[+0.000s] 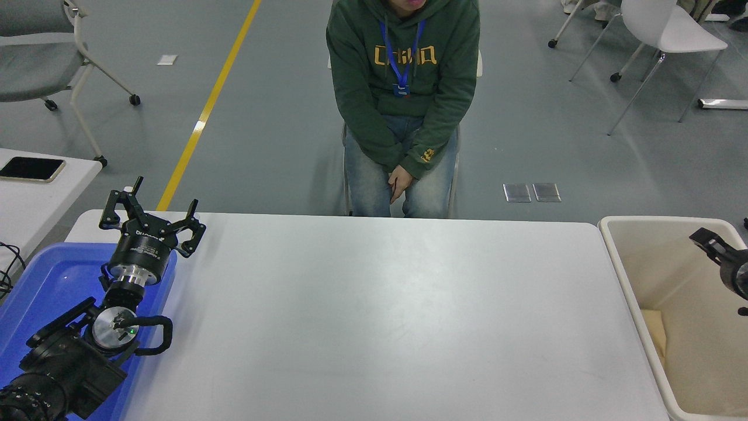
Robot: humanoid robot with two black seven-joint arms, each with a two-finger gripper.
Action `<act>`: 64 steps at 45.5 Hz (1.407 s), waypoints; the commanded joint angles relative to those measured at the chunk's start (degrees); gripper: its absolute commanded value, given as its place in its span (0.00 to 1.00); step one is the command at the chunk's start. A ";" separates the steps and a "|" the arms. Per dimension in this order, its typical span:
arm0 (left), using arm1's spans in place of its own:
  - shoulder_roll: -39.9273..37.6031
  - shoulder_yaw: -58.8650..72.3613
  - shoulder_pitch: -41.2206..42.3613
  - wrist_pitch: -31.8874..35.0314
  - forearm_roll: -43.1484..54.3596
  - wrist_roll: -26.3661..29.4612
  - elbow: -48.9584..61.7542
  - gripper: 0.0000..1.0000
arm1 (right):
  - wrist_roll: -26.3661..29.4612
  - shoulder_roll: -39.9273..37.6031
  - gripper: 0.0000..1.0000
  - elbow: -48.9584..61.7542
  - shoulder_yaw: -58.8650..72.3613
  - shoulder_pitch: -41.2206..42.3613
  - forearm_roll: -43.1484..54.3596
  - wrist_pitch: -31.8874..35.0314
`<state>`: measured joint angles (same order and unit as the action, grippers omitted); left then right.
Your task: Clean the table surface
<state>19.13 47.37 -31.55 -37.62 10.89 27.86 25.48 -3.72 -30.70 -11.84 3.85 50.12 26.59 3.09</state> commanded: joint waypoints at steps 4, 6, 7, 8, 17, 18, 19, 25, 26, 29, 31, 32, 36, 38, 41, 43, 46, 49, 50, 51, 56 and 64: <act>0.03 0.00 -0.01 0.00 0.00 -0.09 0.00 1.00 | -0.41 -3.05 1.00 -9.51 -13.68 0.77 -0.31 0.16; -0.06 0.00 -0.01 0.00 0.00 0.00 0.00 1.00 | -0.41 -3.40 1.00 -11.35 -16.49 0.68 -0.31 0.25; 0.03 0.00 -0.01 0.00 0.00 0.00 0.00 1.00 | -0.41 -3.66 1.00 -12.49 -17.90 0.68 -0.31 0.25; 0.03 0.00 -0.01 0.00 -0.08 -0.09 0.00 1.00 | -0.41 -3.75 1.00 -13.63 -19.13 0.59 -0.31 0.25; 0.03 0.00 -0.01 0.00 0.00 -0.09 0.00 1.00 | -0.41 -4.02 1.00 -23.04 -28.45 0.06 -0.31 0.16; 0.03 0.00 -0.01 0.00 0.00 0.00 0.00 1.00 | -0.41 -3.84 1.00 -23.83 -29.16 -0.02 -0.31 0.16; -0.06 0.00 -0.01 0.00 -0.08 0.00 0.00 1.00 | -0.41 -3.67 1.00 -24.54 -29.86 -0.02 -0.31 0.07; -0.06 0.00 -0.01 0.00 0.00 -0.09 0.00 1.00 | -0.41 -0.24 1.00 -26.21 -32.50 -0.02 0.04 0.07; 0.03 0.00 -0.01 0.00 0.00 0.00 0.00 1.00 | -0.50 0.46 1.00 -26.21 -32.85 -0.02 0.21 0.07; -0.06 0.00 -0.01 0.00 0.00 -0.09 0.00 1.00 | -0.50 2.92 1.00 -26.21 -33.91 -0.02 0.65 -0.10; -0.06 0.00 -0.01 0.00 0.00 0.00 0.00 1.00 | -0.59 4.59 1.00 -26.13 -34.52 -0.11 0.83 -0.19; 0.03 0.00 -0.01 0.00 -0.08 0.00 0.00 1.00 | -0.67 5.47 1.00 -26.04 -34.79 -0.11 0.83 -0.19; -0.06 0.00 -0.01 0.00 0.00 0.00 0.00 1.00 | -2.08 8.72 1.00 -25.77 -35.75 -0.20 0.92 -0.19; -0.06 0.00 -0.01 0.00 0.00 0.00 0.00 1.00 | -3.04 10.39 1.00 -25.77 -36.54 -0.29 0.92 -0.19; -0.06 0.00 0.00 0.00 -0.08 0.00 0.00 1.00 | -4.80 12.85 1.00 -25.69 -37.86 -0.46 1.36 -0.28; 0.03 0.00 -0.01 0.00 -0.08 -0.09 0.00 1.00 | -5.77 14.52 1.00 -25.69 -38.91 -0.73 1.44 -0.28; -0.06 0.00 -0.01 0.00 -0.08 0.00 0.00 1.00 | -7.00 18.47 1.00 -25.69 -42.08 -1.78 1.45 -0.19; -0.06 0.00 -0.01 0.00 0.00 -0.09 0.00 1.00 | -7.53 21.20 1.00 -25.69 -44.01 -2.57 1.45 -0.28; 0.03 0.00 -0.01 0.00 0.00 -0.09 0.00 1.00 | -7.88 21.99 1.00 -25.69 -44.45 -2.83 1.45 -0.28; -0.06 0.00 -0.01 0.00 -0.08 -0.09 0.00 1.00 | -8.14 22.87 1.00 -25.69 -44.80 -3.10 1.45 -0.28; -0.06 0.00 -0.01 0.00 -0.08 -0.09 0.00 1.00 | -9.55 26.39 1.00 -25.42 -46.30 -4.24 1.45 -0.37; -0.06 0.00 -0.01 0.00 -0.08 -0.09 0.00 1.00 | -11.04 30.26 1.00 -24.81 -49.03 -5.83 1.18 -0.46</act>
<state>19.09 47.37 -31.55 -37.61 10.83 27.78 25.48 -12.42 -6.44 -37.19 -41.40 46.11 27.94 2.72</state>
